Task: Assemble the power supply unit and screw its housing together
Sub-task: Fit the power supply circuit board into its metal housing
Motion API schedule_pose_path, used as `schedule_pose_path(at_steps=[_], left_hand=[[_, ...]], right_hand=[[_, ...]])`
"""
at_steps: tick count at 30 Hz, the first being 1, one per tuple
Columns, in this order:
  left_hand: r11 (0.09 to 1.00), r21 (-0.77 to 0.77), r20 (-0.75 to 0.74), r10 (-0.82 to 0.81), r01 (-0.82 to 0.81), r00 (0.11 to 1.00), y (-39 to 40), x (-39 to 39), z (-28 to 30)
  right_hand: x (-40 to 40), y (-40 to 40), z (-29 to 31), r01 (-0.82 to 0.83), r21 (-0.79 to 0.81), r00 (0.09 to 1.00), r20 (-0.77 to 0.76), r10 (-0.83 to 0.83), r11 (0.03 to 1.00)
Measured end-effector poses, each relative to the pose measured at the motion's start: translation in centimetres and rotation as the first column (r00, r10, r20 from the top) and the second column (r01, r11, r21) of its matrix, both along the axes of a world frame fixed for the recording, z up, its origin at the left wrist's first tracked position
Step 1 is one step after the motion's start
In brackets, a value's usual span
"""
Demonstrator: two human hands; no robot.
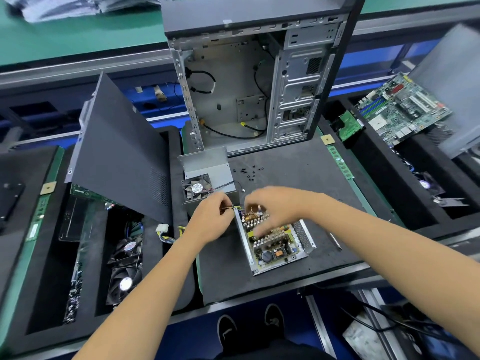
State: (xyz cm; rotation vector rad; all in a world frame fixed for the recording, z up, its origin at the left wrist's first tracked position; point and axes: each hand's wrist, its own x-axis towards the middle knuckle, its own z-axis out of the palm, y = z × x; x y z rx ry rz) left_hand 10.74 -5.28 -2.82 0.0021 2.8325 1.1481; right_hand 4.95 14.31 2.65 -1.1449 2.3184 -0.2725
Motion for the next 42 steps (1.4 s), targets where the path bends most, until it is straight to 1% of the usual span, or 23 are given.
schedule_pose_path(at_steps=[2, 3, 4, 5, 6, 7, 8, 10, 12, 15, 18, 20, 22, 23, 24, 26, 27, 28, 30, 32, 34, 38, 42], left_hand=[[0.999, -0.02, 0.07, -0.037, 0.038, 0.997, 0.7, -0.3, 0.5], [0.997, -0.038, 0.148, -0.06, 0.067, 0.987, 1.1, -0.4, 0.6], [0.993, -0.064, 0.226, -0.082, 0.098, 0.971, 1.3, -0.6, 0.7], [0.986, -0.1, 0.283, -0.1, 0.133, 0.954, 1.5, -0.7, 0.7], [0.978, -0.134, 0.313, -0.114, 0.163, 0.943, 1.6, -1.0, 0.7], [0.971, -0.157, 0.331, -0.12, 0.18, 0.936, 1.6, -1.2, 0.8], [0.968, -0.171, 0.345, -0.115, 0.183, 0.932, 1.7, -1.5, 1.0], [0.968, -0.183, 0.358, -0.096, 0.17, 0.929, 2.0, -1.8, 1.2], [0.974, -0.181, 0.346, -0.067, 0.137, 0.936, 2.2, -1.9, 1.4], [0.977, -0.177, 0.309, -0.061, 0.121, 0.949, 1.7, -2.4, 1.6], [0.975, -0.191, 0.274, -0.058, 0.113, 0.96, 0.5, -2.8, 1.8], [0.97, -0.206, 0.297, -0.065, 0.13, 0.953, 0.1, -2.6, 2.1], [0.944, -0.284, 0.324, -0.069, 0.166, 0.944, 0.1, -2.3, 2.6], [0.918, -0.356, 0.29, -0.068, 0.174, 0.954, 0.2, -2.1, 3.0], [0.886, -0.435, 0.214, -0.072, 0.161, 0.974, 0.5, -2.0, 3.5], [0.853, -0.514, -0.012, -0.114, 0.091, 0.993, 1.3, -2.2, 4.2], [0.869, -0.487, -0.086, -0.151, 0.091, 0.985, 1.9, -2.4, 4.4], [0.895, -0.426, -0.095, -0.192, 0.134, 0.977, 2.6, -2.5, 4.5], [0.931, -0.248, 0.028, -0.269, 0.267, 0.963, 4.4, -2.7, 4.2], [0.93, -0.155, 0.146, -0.313, 0.334, 0.939, 6.0, -2.8, 3.5], [0.937, -0.123, 0.177, -0.304, 0.327, 0.936, 7.0, -3.0, 2.3], [0.963, -0.087, 0.167, -0.237, 0.254, 0.957, 7.3, -3.6, 0.9], [0.961, -0.102, 0.153, -0.24, 0.256, 0.959, 7.3, -4.4, 0.6]], right_hand=[[-1.5, 1.0, 1.3, 0.197, -0.193, 0.979, -0.021, -0.204, 0.961], [-2.4, 1.7, 1.7, 0.303, -0.232, 0.947, -0.036, -0.319, 0.924], [-3.2, 2.5, 2.0, 0.393, -0.214, 0.911, -0.043, -0.41, 0.895], [-3.8, 3.3, 2.0, 0.447, -0.134, 0.888, -0.052, -0.457, 0.884], [-4.1, 4.0, 1.8, 0.462, -0.011, 0.885, -0.052, -0.462, 0.887], [-4.2, 4.5, 1.4, 0.448, 0.11, 0.894, -0.027, -0.448, 0.887], [-4.0, 4.7, 1.0, 0.428, 0.189, 0.898, 0.021, -0.44, 0.884], [-3.3, 4.9, 0.3, 0.415, 0.199, 0.889, 0.119, -0.442, 0.888], [-2.8, 4.9, 0.1, 0.398, 0.156, 0.898, 0.137, -0.419, 0.904], [-2.6, 4.9, 0.3, 0.353, 0.181, 0.923, 0.093, -0.373, 0.918], [-2.4, 4.7, 0.3, 0.369, 0.171, 0.912, 0.122, -0.391, 0.914], [-2.3, 4.2, 0.1, 0.39, 0.117, 0.908, 0.112, -0.403, 0.913], [-2.2, 3.8, 0.2, 0.405, 0.074, 0.909, 0.073, -0.41, 0.911], [-2.3, 3.7, 0.2, 0.41, 0.065, 0.909, 0.058, -0.413, 0.91], [-2.4, 3.6, 0.3, 0.411, 0.062, 0.909, 0.046, -0.414, 0.909], [-2.7, 3.4, 0.5, 0.411, 0.051, 0.911, 0.012, -0.412, 0.91], [-2.8, 3.3, 0.5, 0.413, 0.044, 0.911, -0.007, -0.413, 0.91], [-2.9, 3.1, 0.7, 0.413, 0.043, 0.911, -0.026, -0.412, 0.91], [-2.9, 2.8, 0.8, 0.41, 0.055, 0.911, -0.067, -0.407, 0.91], [-2.9, 2.5, 0.8, 0.42, 0.062, 0.904, -0.111, -0.412, 0.905], [-2.9, 2.4, 0.7, 0.419, 0.06, 0.901, -0.149, -0.407, 0.906], [-3.4, 1.7, 0.6, 0.396, 0.059, 0.904, -0.203, -0.377, 0.917], [-3.9, 1.9, 0.7, 0.315, 0.13, 0.949, -0.054, -0.311, 0.94]])
